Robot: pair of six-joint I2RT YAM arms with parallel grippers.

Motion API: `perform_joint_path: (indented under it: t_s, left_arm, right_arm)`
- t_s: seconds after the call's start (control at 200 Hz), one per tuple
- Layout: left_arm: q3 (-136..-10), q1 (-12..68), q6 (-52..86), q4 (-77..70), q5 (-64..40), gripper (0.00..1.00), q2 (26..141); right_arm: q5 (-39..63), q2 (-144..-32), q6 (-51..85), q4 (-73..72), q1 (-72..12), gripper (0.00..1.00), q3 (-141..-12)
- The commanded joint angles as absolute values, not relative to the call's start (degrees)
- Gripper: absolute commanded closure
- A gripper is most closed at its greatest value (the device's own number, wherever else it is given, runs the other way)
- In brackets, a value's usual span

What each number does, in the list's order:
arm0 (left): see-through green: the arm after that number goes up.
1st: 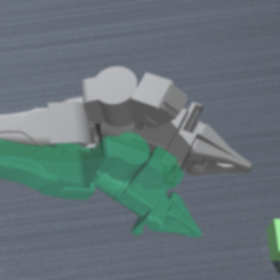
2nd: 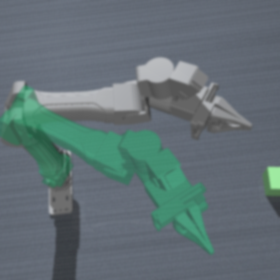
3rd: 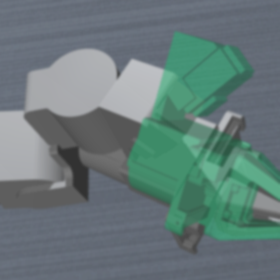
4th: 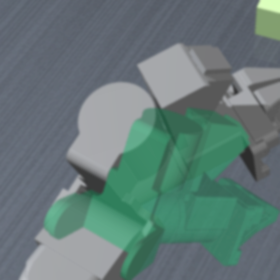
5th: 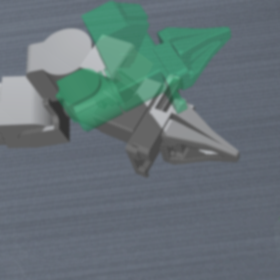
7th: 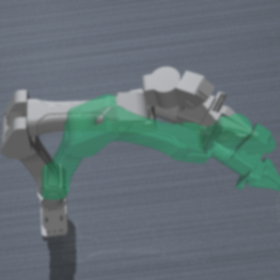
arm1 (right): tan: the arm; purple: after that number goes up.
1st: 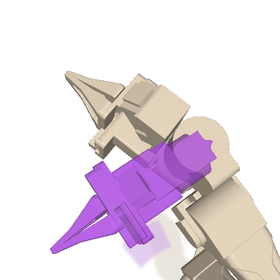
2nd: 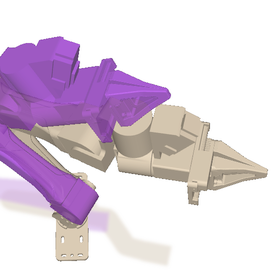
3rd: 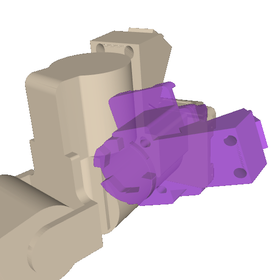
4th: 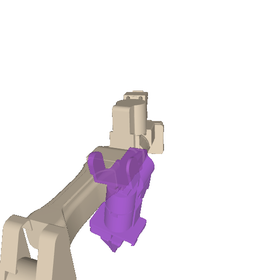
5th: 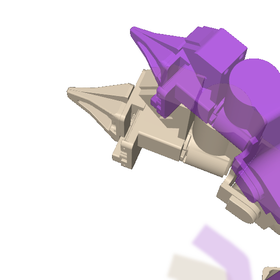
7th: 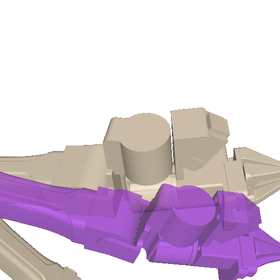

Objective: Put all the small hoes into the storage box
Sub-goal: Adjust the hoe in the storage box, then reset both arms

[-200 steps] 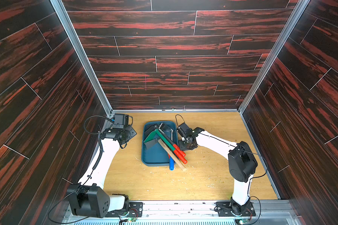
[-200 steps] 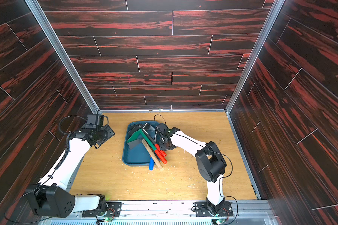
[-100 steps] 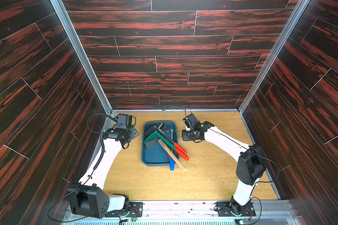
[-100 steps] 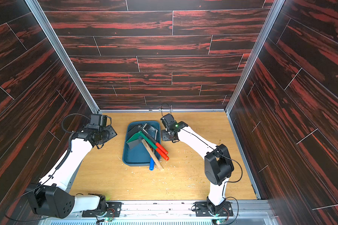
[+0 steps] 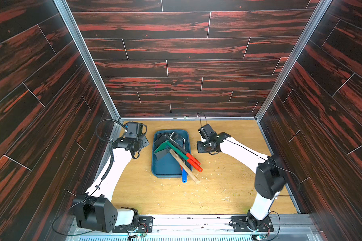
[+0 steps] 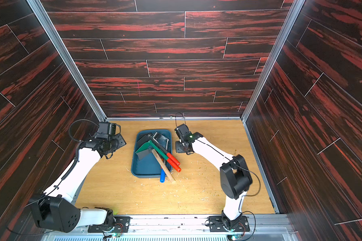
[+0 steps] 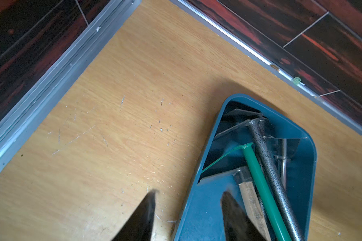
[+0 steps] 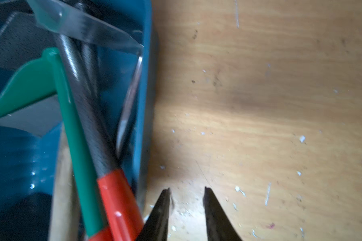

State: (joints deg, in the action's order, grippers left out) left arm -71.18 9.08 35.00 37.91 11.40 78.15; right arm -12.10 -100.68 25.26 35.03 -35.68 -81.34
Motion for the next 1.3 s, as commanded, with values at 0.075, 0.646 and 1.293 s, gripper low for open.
perform_joint_path:
  t_s: [0.075,0.646,1.293]
  left_arm:
    - [-67.67,14.28,28.75,31.88,20.13,0.43,75.84]
    - [-59.4,13.38,27.67,23.0,47.84,0.0,70.69]
    - [-29.76,0.89,4.35,-14.74,31.43,0.0,56.83]
  right_arm:
    - [-22.88,-86.0,23.44,23.01,-32.39,0.6,-73.91]
    - [-35.14,-75.59,19.25,17.99,-9.27,0.02,-62.68]
    - [-15.07,-59.4,10.03,-26.38,5.19,0.02,-24.92]
